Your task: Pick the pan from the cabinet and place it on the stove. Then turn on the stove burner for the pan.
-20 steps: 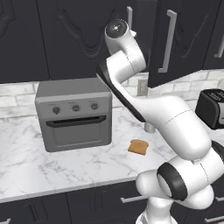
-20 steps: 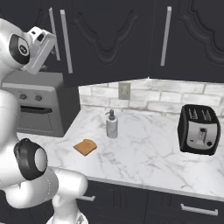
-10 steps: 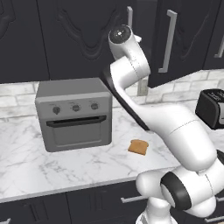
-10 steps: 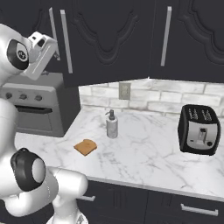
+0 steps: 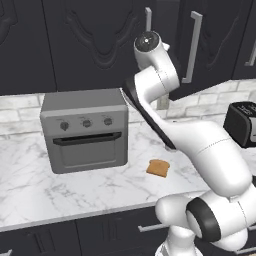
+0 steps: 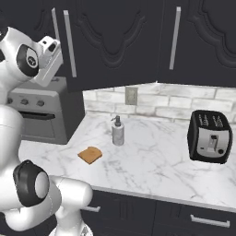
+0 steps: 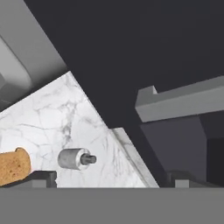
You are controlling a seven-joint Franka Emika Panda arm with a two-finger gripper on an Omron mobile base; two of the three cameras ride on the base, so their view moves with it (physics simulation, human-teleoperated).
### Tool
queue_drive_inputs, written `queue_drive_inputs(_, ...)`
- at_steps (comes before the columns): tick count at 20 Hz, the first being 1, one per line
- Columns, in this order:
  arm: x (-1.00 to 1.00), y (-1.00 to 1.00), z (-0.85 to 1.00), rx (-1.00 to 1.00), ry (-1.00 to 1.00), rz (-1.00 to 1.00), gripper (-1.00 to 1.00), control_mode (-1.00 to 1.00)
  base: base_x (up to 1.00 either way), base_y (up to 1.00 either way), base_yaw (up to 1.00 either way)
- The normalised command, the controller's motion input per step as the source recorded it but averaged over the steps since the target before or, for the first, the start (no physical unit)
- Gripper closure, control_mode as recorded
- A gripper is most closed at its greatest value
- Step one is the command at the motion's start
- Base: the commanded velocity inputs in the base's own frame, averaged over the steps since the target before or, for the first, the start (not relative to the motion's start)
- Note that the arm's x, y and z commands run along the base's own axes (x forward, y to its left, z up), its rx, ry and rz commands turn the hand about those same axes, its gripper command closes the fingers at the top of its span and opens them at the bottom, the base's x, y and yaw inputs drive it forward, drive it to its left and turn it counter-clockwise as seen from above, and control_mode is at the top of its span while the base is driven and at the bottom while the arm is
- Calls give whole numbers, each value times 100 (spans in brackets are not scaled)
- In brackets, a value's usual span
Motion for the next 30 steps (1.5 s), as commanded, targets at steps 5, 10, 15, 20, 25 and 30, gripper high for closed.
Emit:
queue_drive_inputs(5,-27,-8,-10,-5,0,-6,-100,-100,0,0,0)
queue_drive_inputs(10,-55,-8,-9,-4,0,-10,-100,-100,0,0,0)
queue_drive_inputs(15,-42,-20,-5,-2,0,-11,-100,-100,0,0,0)
queue_drive_inputs(20,-22,-35,-6,0,6,-8,-100,-100,0,0,0)
queue_drive_inputs(25,-24,-56,-8,0,6,-6,-100,-100,0,0,0)
queue_drive_inputs(30,-33,-61,-9,0,6,-6,-100,-100,0,0,0)
